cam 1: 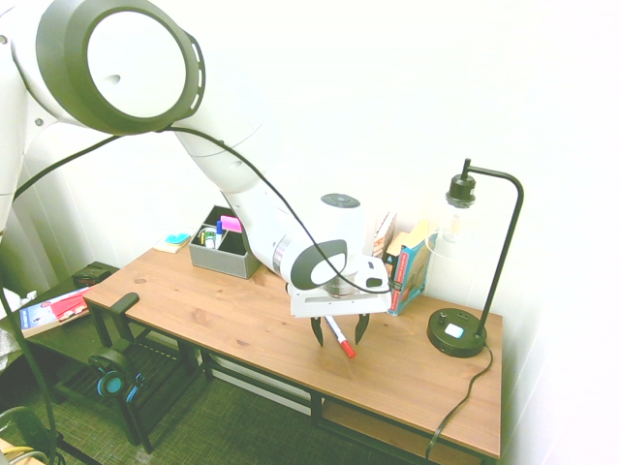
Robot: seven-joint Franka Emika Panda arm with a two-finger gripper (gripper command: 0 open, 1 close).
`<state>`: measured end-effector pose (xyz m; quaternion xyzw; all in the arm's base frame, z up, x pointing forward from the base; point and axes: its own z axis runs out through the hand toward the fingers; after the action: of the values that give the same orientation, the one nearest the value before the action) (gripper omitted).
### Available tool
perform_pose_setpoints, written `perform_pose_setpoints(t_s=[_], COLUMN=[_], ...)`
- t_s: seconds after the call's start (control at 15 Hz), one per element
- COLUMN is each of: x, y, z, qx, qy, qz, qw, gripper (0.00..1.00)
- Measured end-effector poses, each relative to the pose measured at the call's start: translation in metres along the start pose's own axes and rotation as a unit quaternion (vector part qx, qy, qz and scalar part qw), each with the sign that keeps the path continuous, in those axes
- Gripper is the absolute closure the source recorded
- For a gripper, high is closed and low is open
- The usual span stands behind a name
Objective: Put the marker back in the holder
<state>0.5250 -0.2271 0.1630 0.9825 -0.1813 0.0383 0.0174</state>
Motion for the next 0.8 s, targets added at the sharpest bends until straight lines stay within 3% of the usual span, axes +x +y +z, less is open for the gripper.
perform_pose_setpoints(t_s=[0.8], x=[-0.0027], y=[-0.0068], z=[0.0028], qx=[-0.014], qy=[-0.005], qz=[0.013], qw=[1.000], gripper=[1.00])
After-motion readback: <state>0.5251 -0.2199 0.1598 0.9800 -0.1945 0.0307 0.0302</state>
